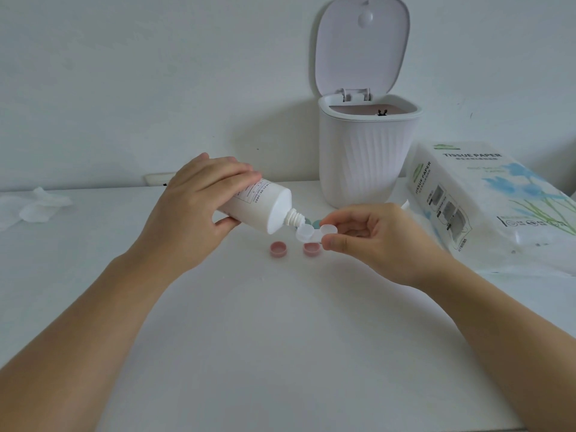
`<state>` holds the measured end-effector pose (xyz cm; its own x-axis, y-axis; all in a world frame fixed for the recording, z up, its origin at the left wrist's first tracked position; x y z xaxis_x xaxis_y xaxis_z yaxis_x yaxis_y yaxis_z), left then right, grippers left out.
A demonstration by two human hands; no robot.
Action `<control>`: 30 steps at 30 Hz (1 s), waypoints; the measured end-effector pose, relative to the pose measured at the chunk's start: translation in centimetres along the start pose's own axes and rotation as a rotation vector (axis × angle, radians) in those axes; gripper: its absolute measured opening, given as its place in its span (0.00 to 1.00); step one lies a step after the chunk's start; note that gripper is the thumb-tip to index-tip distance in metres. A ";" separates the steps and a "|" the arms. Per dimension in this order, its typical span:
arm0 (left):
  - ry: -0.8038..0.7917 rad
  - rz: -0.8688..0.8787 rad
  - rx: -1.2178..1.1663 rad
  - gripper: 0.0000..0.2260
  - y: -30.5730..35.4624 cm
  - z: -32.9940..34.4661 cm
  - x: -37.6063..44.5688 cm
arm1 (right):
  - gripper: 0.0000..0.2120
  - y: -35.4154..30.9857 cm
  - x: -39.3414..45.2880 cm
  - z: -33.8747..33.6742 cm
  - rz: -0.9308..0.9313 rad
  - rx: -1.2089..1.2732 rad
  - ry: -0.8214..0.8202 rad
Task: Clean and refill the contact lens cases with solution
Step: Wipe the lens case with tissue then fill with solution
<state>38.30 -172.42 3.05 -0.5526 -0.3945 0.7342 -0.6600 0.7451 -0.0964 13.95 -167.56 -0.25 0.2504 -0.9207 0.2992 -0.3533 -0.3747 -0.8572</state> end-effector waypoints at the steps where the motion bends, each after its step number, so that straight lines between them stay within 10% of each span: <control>1: 0.001 0.003 0.001 0.26 0.0 0.0 0.0 | 0.12 0.0 0.0 0.0 0.000 -0.001 -0.002; 30: -0.006 -0.008 0.044 0.25 1.1 -0.6 0.4 | 0.07 0.9 -0.1 0.0 0.032 -0.003 -0.040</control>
<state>37.61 -171.43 3.61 -0.5499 -0.4039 0.7310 -0.6864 0.7173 -0.1200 13.58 -167.86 -1.04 0.2748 -0.9271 0.2549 -0.3639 -0.3457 -0.8649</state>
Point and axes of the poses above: each hand's wrist, its own x-axis towards the middle knuckle, its own z-axis out of the palm, y = z × x, the point moved 5 cm from there along x, towards the middle knuckle, and after that the axes turned 3 degrees about x, right-handed, at the moved point
